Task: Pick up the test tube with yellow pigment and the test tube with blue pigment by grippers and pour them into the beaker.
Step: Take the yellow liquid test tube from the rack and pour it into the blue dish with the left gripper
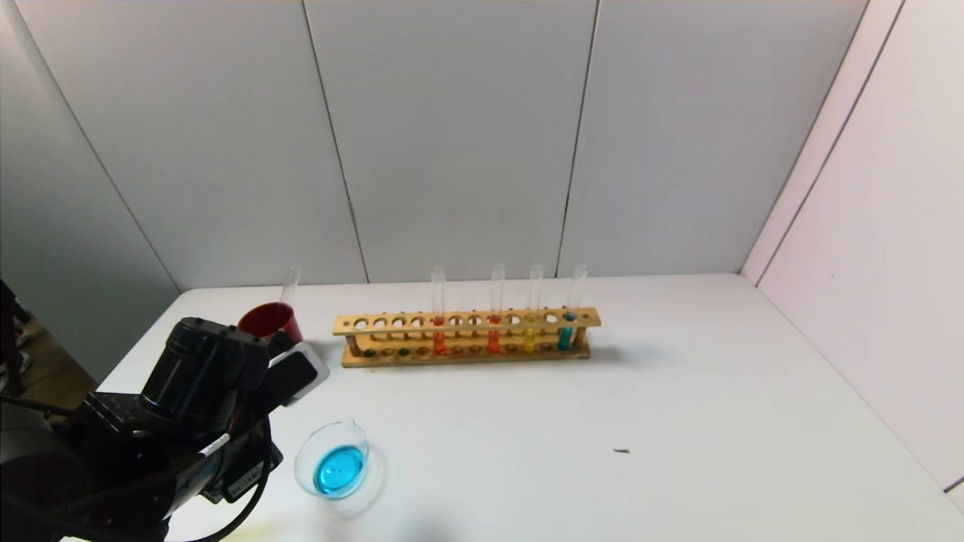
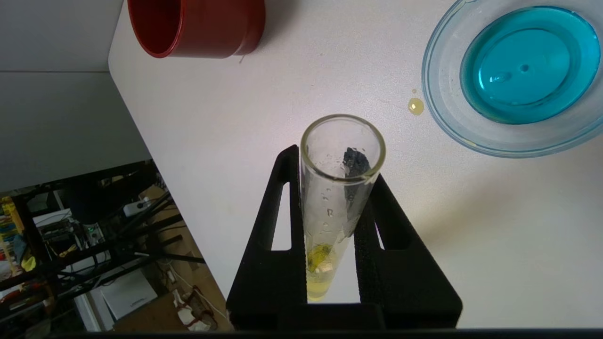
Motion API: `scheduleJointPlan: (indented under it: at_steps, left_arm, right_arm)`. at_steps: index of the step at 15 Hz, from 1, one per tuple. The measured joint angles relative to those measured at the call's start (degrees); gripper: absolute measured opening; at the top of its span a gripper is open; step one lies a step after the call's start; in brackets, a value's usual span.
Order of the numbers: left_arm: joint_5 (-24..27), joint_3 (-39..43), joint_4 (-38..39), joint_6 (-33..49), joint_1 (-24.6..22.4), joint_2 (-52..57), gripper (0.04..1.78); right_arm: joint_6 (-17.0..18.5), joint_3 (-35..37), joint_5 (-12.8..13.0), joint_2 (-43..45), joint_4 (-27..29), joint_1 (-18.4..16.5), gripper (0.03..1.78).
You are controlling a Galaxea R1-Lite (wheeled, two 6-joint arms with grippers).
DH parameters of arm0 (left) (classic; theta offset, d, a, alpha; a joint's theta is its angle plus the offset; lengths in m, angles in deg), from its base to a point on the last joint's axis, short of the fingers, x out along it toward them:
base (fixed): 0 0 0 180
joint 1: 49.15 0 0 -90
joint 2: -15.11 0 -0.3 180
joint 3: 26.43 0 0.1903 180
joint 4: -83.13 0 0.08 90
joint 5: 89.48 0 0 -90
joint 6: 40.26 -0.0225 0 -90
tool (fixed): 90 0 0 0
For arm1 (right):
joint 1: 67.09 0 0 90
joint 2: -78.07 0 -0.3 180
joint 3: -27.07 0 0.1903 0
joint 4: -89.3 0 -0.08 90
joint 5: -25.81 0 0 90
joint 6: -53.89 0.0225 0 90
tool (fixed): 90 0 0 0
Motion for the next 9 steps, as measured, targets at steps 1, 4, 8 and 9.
scheduleJointPlan:
  at_steps: [1, 4, 8, 9]
  left_arm:
    - [-0.5, -0.1, -0.8, -0.1, 0.0, 0.0, 0.33]
    - [-1.2, -0.1, -4.9, -1.6, 0.1, -0.1, 0.33]
    - [-1.7, 0.0, -8.0, -2.0, 1.1, -1.7, 0.33]
    - [-1.9, 0.0, -8.4, -2.2, 1.3, -2.5, 0.33]
  right_arm:
    - [0.0, 0.0, 0.0, 0.0, 0.0, 0.0, 1.70]
    - [0.0, 0.0, 0.0, 0.0, 0.0, 0.0, 1.70]
    - [0.0, 0.0, 0.0, 0.0, 0.0, 0.0, 1.70]
    - [0.0, 0.0, 0.0, 0.0, 0.0, 0.0, 1.70]
